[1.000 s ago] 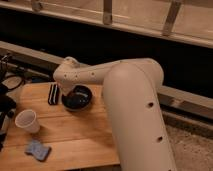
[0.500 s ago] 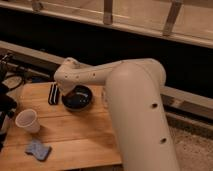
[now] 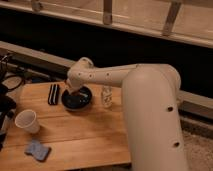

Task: Place the pepper in the ceramic bowl

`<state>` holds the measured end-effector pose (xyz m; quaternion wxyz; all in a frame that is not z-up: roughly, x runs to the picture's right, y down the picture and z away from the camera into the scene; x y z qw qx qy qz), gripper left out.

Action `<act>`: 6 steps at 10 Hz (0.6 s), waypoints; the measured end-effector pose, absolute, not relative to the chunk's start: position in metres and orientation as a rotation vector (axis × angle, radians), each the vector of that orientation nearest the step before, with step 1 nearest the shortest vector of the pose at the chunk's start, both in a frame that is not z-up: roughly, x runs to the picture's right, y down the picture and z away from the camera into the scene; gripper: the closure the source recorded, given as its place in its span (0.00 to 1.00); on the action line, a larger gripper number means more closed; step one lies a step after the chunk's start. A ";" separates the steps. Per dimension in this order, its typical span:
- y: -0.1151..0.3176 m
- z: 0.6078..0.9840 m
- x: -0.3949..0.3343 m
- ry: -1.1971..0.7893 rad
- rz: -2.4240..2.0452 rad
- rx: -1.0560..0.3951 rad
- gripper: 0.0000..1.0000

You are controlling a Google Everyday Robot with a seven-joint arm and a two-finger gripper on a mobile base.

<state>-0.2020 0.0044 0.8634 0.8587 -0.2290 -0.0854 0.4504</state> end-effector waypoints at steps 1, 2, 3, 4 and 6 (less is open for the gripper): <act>0.010 0.859 -0.216 -0.184 0.909 -0.473 0.91; 0.013 0.857 -0.221 -0.185 0.907 -0.472 0.81; 0.015 0.855 -0.221 -0.184 0.914 -0.473 0.73; 0.014 0.855 -0.218 -0.185 0.921 -0.474 0.60; 0.012 0.859 -0.218 -0.188 0.911 -0.474 0.42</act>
